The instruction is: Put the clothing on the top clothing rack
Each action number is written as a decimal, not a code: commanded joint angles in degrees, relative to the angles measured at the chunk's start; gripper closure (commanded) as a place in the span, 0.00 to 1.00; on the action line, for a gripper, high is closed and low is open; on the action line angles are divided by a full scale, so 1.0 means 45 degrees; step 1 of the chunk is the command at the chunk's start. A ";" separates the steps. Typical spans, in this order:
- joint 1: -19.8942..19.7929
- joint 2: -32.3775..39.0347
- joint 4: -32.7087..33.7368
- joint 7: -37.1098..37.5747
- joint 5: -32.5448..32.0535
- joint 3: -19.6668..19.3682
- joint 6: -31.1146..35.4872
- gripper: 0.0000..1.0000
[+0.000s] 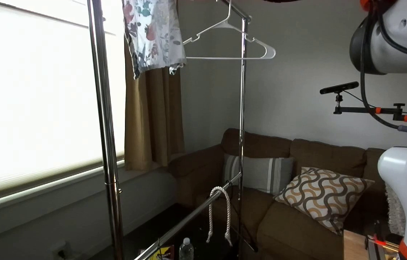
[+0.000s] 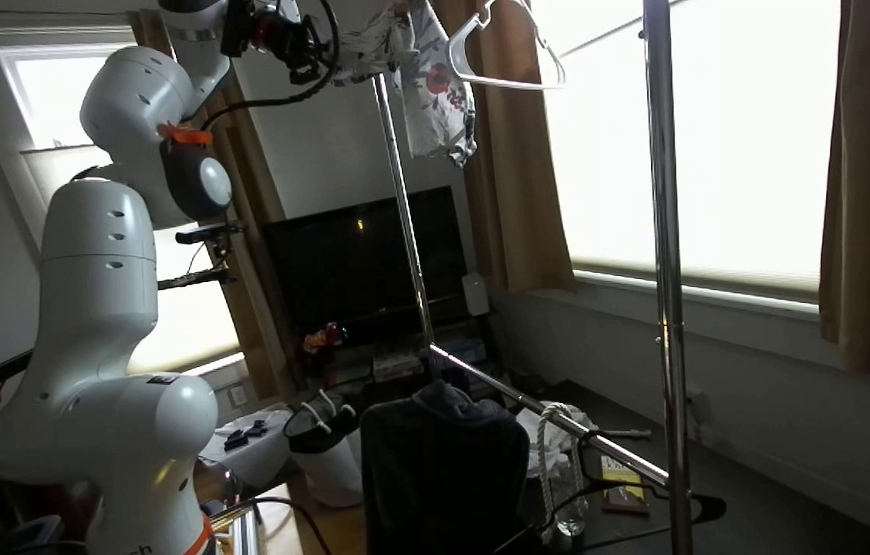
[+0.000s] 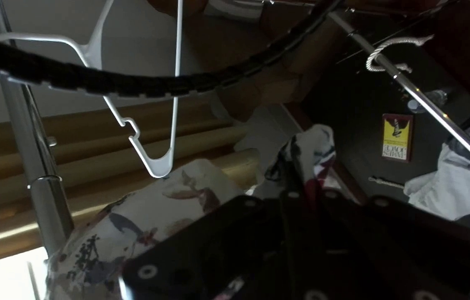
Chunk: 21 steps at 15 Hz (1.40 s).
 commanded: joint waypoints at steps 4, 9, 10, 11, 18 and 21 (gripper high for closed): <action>-0.0135 -0.0733 -0.1389 -0.0849 0.2323 -0.0557 -0.0723 0.99; -0.0089 -0.1224 -0.2566 -0.0738 0.4175 -0.1150 -0.0718 0.99; -0.0043 -0.1318 -0.2753 -0.0727 0.4362 -0.1230 -0.0718 0.99; -0.0011 -0.1406 -0.2936 -0.0695 0.4523 -0.1306 -0.0718 0.99; 0.0121 -0.1538 -0.2700 -0.0268 0.4416 -0.1214 -0.0718 0.56; 0.0282 -0.1618 -0.2469 -0.0019 0.4175 -0.1142 -0.0716 0.34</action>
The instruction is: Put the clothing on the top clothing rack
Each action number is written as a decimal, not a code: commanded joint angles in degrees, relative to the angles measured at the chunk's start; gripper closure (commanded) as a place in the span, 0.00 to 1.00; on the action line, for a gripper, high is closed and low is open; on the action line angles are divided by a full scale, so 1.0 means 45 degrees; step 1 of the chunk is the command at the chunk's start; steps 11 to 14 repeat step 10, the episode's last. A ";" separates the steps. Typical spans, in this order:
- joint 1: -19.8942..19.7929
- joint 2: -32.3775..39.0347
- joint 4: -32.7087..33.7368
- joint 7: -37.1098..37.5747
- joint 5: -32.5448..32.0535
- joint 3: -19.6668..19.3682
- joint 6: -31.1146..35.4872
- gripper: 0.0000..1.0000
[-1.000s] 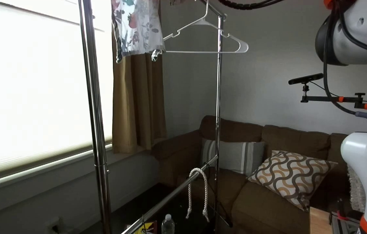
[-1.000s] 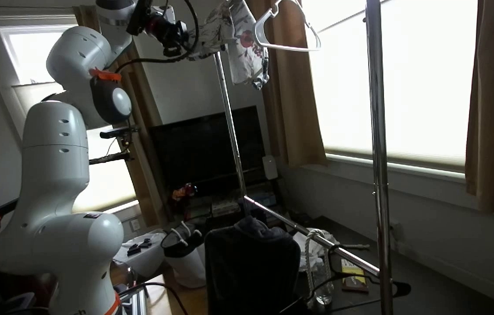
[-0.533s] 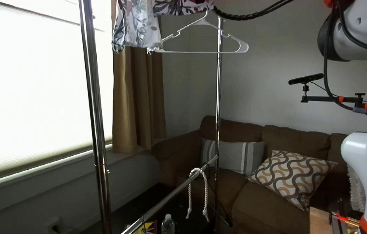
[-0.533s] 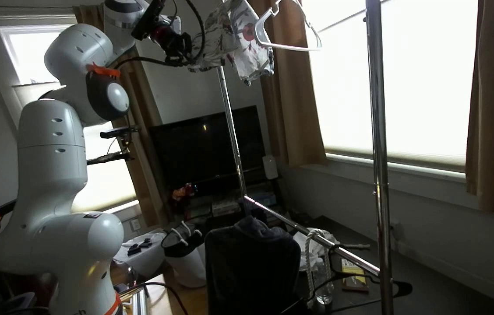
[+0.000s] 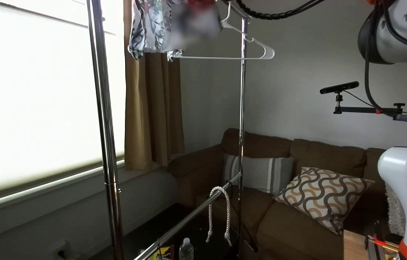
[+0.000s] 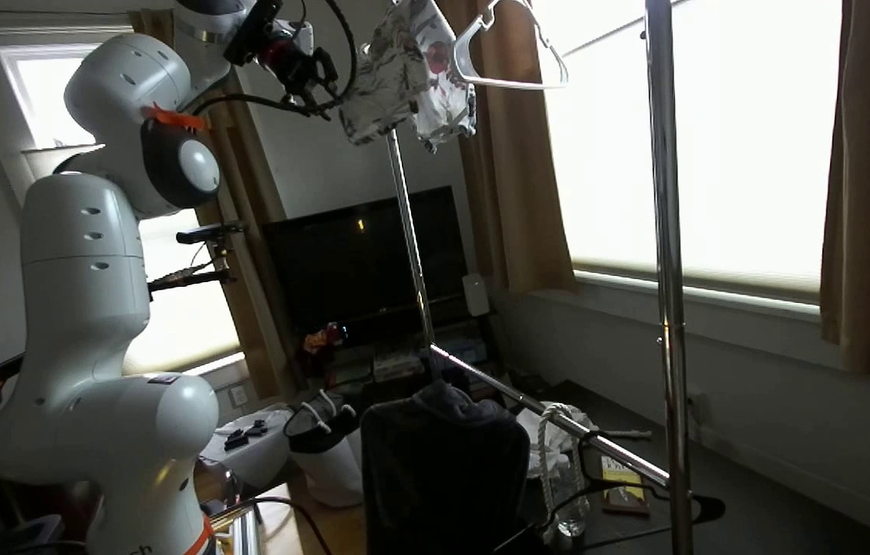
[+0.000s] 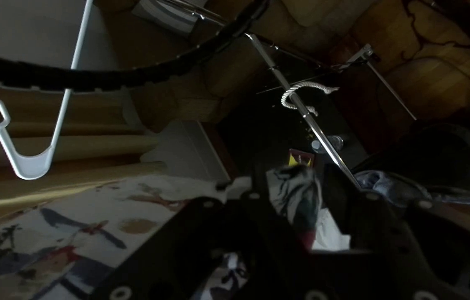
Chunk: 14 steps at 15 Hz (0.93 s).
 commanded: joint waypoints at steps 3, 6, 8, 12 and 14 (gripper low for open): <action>0.0450 -0.0465 0.0034 0.0783 -0.0337 0.0093 0.0022 0.12; 0.0855 -0.0834 0.0260 0.1815 -0.1147 0.0058 0.0023 0.00; 0.0914 -0.1428 -0.0072 0.3172 -0.0912 -0.0314 0.0017 0.00; 0.0697 -0.0979 0.0339 0.2681 -0.1019 -0.0120 0.0016 0.00; 0.0697 -0.0979 0.0339 0.2681 -0.1019 -0.0120 0.0016 0.00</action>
